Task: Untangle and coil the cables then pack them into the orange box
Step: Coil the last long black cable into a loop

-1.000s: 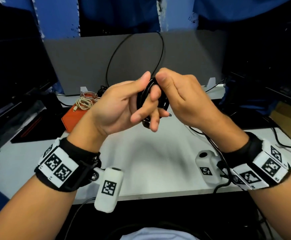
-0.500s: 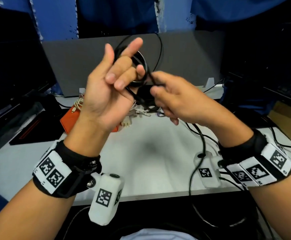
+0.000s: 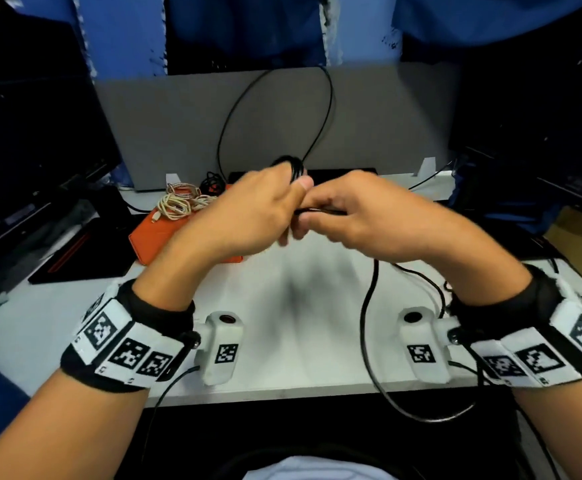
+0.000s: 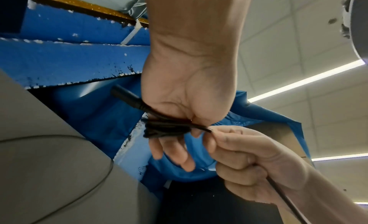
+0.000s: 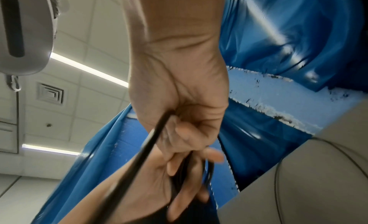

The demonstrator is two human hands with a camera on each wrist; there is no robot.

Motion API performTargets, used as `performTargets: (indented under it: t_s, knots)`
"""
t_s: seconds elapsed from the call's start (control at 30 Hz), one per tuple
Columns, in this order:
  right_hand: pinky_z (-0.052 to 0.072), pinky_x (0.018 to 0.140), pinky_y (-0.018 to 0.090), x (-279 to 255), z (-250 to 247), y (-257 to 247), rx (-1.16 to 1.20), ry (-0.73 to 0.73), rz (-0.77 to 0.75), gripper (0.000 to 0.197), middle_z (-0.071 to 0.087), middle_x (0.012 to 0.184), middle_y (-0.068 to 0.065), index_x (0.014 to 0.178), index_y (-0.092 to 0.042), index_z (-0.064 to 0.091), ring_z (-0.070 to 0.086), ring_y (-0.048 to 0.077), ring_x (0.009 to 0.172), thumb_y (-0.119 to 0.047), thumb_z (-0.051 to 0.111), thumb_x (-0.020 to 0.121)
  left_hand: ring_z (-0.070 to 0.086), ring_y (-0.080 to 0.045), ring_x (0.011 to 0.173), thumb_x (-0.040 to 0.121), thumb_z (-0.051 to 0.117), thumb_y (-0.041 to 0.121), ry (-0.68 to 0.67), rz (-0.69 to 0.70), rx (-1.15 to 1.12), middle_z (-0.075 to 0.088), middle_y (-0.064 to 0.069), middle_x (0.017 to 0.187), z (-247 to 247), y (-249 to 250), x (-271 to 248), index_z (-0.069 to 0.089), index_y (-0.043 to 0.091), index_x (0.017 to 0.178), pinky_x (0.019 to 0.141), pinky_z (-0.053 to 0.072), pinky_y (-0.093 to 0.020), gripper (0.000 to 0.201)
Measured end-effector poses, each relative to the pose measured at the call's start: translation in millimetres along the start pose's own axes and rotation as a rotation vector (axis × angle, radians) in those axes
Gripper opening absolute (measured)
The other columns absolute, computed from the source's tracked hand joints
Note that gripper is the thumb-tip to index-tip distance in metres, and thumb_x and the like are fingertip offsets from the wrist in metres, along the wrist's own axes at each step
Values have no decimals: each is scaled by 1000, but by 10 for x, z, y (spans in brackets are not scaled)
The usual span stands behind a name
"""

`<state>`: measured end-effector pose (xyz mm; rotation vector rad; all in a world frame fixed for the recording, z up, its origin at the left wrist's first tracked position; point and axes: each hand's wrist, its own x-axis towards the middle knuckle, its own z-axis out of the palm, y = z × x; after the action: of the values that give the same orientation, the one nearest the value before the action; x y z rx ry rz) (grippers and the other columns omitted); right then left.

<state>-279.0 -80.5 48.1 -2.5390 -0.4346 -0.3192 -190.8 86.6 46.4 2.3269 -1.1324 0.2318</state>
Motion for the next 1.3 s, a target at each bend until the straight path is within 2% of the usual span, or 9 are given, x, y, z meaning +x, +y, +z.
performTargets:
  t_s: [0.17, 0.3, 0.5, 0.63, 0.73, 0.93, 1.07, 1.17, 1.3]
  knots:
    - [53, 45, 34, -8, -143, 142, 386, 122, 29, 18, 63, 68, 12, 94, 2, 66, 42, 15, 43, -15, 63, 102, 40, -17, 51, 110, 28, 48, -283, 0, -389, 42, -2, 50, -164, 11, -59, 65, 23, 58, 64, 40, -29, 69]
    - [35, 41, 24, 27, -107, 217, 421, 129, -14, 21, 59, 61, 7, 93, 0, 65, 36, 9, 43, -19, 64, 102, 35, -22, 53, 103, 42, 51, -443, 21, -587, 31, 1, 50, -186, -63, -53, 76, 12, 92, 66, 42, -36, 53]
    - [43, 62, 36, 80, 27, 186, 132, 226, -112, 18, 55, 73, 5, 95, -16, 58, 48, 17, 64, -32, 58, 104, 17, -23, 38, 103, 46, 36, -537, 104, -1134, 19, 5, 43, -286, -364, -28, 65, 15, 73, 58, 46, -29, 40]
    - [41, 64, 24, 97, 31, 178, 92, 309, -106, 16, 56, 73, -21, 104, -17, 62, 50, 5, 66, -31, 52, 107, 27, -12, 35, 109, 34, 32, -440, 184, -1741, 28, 8, 44, -248, -343, 68, 59, 9, 82, 66, 50, -26, 43]
    - [44, 61, 27, 122, 54, 195, 84, 308, -68, 13, 57, 64, -26, 113, -24, 60, 54, 5, 58, -30, 50, 108, 27, -10, 36, 109, 24, 37, -351, 186, -1709, 24, 9, 45, -167, -195, 72, 57, 12, 83, 69, 50, -25, 49]
    - [36, 57, 20, 48, -213, 289, 59, 333, -21, 24, 47, 57, -9, 106, -22, 69, 44, 7, 52, -36, 50, 108, 20, -17, 41, 103, 46, 42, -380, 137, -977, 21, 6, 47, -204, -168, -66, 58, 17, 75, 66, 48, -31, 40]
    - [37, 58, 9, -3, -305, 321, 84, 67, -39, 15, 58, 61, -24, 106, -13, 72, 53, -1, 56, -23, 61, 103, 19, -8, 35, 100, 46, 35, -138, 89, -1234, 20, 12, 42, -431, -212, -43, 52, 23, 69, 60, 45, -23, 34]
    - [45, 61, 20, -62, -391, 428, 141, -175, 8, 19, 61, 66, -10, 99, -11, 73, 54, 4, 60, -29, 72, 95, 19, -8, 33, 105, 40, 31, 163, -62, -1340, 24, 12, 39, -578, -354, 37, 49, 23, 69, 60, 43, -20, 38]
    - [51, 58, 30, -39, -518, 669, 340, 137, 69, 57, 60, 68, 7, 96, -11, 75, 57, 21, 59, -66, 61, 91, 18, -10, 37, 105, 45, 28, 319, -174, -1159, 24, 10, 42, -575, -515, 75, 49, 21, 71, 62, 45, -23, 35]
